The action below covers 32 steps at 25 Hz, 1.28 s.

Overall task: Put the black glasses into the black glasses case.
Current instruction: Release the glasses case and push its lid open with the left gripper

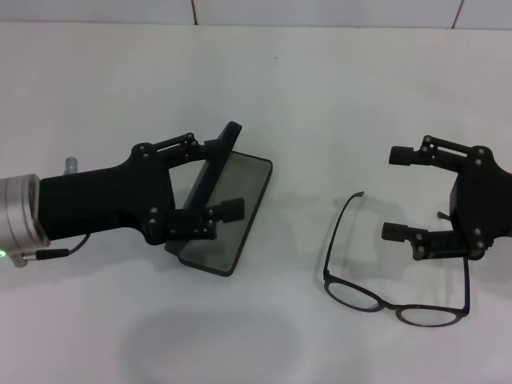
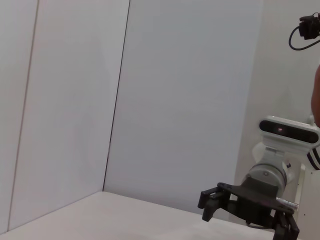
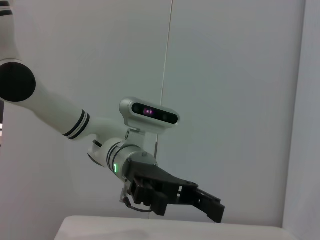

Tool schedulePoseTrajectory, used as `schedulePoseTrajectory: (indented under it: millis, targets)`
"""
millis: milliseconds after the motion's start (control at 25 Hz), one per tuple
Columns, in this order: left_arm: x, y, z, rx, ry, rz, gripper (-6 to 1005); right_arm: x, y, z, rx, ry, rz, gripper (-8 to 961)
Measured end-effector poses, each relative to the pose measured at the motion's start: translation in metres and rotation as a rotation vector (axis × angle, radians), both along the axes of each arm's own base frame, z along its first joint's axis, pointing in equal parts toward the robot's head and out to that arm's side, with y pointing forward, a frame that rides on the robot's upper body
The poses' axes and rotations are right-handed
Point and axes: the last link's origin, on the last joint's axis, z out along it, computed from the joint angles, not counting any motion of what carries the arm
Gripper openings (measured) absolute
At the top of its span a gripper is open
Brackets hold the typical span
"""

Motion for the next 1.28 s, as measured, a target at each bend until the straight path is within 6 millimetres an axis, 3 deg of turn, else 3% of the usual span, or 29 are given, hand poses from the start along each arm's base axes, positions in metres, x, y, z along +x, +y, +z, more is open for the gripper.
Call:
schedulePoseTrajectory:
  millis: [440,600,720,880,1080,1280]
  targets:
    - [-0.002,0.0,0.0,-0.008,-0.016,0.039,851,0.004,-0.004,0.001,-0.003,-0.004,-0.008,861]
    - [-0.001,0.016,0.01,-0.044,0.012,0.17,837,0.006,-0.005,0.003,0.003,-0.006,-0.014,858]
    - [0.0,0.036,0.022,-0.098,0.134,0.345,826,0.009,-0.007,0.005,0.01,-0.01,-0.021,855]
    - [0.005,0.045,0.012,-0.105,0.286,0.444,811,0.01,-0.008,0.005,0.012,-0.01,-0.023,852]
    - [0.013,0.05,-0.012,-0.136,0.392,0.459,792,0.011,-0.008,0.005,0.013,-0.011,-0.025,849]
    - [0.012,0.059,-0.024,-0.095,0.487,0.487,774,0.012,-0.008,0.005,0.012,-0.01,-0.029,845]
